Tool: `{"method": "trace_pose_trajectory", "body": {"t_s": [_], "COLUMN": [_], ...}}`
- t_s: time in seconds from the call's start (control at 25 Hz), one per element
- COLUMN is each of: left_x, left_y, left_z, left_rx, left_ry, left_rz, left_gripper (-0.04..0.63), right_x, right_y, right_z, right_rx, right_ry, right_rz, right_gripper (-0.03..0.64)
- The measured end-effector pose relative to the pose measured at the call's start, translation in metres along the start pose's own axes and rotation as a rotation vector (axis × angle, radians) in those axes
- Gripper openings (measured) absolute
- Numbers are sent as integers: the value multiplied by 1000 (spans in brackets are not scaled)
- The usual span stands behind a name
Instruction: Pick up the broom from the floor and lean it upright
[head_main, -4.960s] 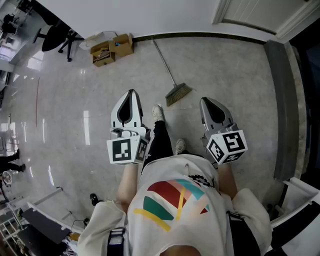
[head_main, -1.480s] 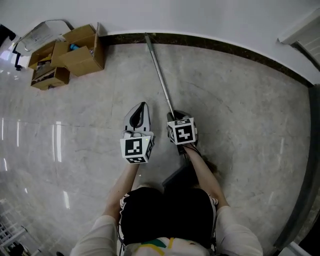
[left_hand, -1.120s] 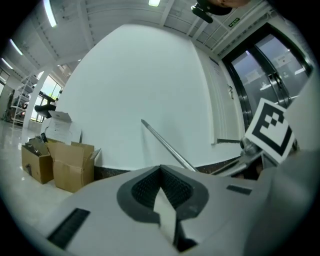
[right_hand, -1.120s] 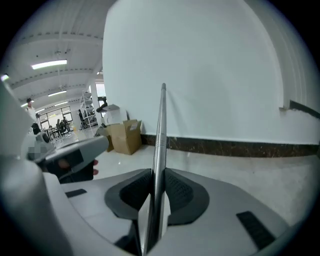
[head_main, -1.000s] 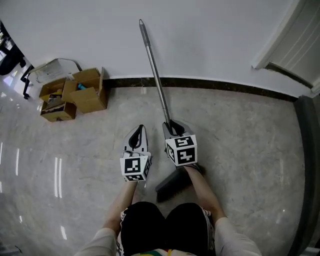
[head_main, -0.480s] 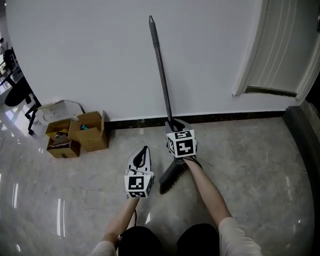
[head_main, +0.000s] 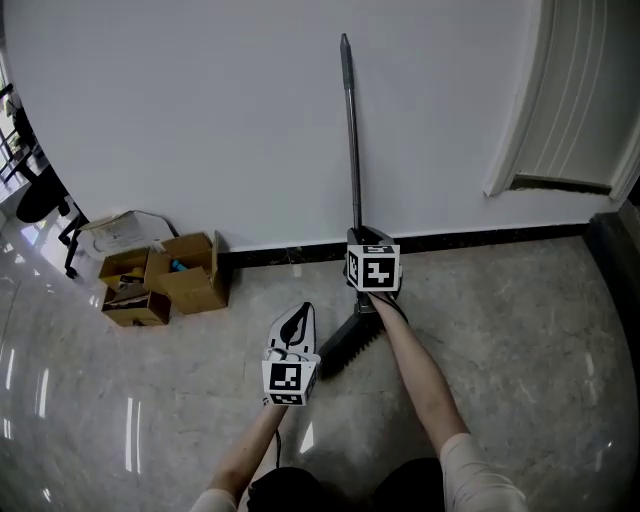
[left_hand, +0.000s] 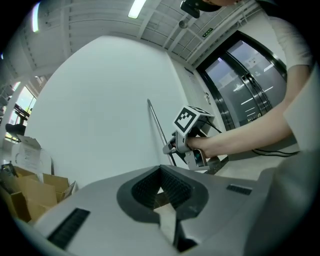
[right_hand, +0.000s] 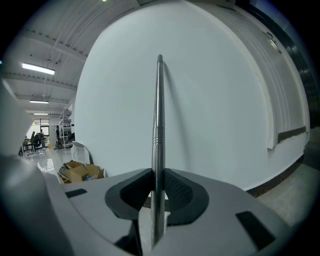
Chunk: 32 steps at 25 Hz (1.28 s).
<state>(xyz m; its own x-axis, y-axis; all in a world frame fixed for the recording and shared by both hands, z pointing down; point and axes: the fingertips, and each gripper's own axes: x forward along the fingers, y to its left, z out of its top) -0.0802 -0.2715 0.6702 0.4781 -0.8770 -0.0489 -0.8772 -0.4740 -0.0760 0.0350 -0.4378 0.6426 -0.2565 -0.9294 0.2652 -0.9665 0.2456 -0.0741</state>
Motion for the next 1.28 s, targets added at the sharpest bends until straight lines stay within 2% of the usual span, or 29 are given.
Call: {"method": "trace_pose_trajectory", "body": {"t_s": [0.2,0.36,0.6,0.76,0.88,1.04,1.28], "left_x": [26,42,52,50,43,36,13], "left_y": [16,16,5,3,3,5,-13], "left_z": [-6,-11,-8,2,15,43,55], "left_rx": [-42,-81,-82,-77,-78,-81,-91], "left_ry": [-5,-7,-9,-16,-24,-64,-80], "left_rz": [36,42,19,16,27,41,35], "left_gripper": [44,44,44,44,44,44,44], "right_x": [26,31,27,20,4,-33,-106], "right_y": [-7,-5,-3,-2,1,5,37], "right_z": [1,4,9,15,21,37,20], "right_rx": [3,-25,-70,-60,-35,3,74], "right_ry": [20,-18,-65,-78,-90,-137,-160], "right_rz": [-13,9,32,40,60,99,257], "right_gripper": [91,91,92,113,152,156,153]}}
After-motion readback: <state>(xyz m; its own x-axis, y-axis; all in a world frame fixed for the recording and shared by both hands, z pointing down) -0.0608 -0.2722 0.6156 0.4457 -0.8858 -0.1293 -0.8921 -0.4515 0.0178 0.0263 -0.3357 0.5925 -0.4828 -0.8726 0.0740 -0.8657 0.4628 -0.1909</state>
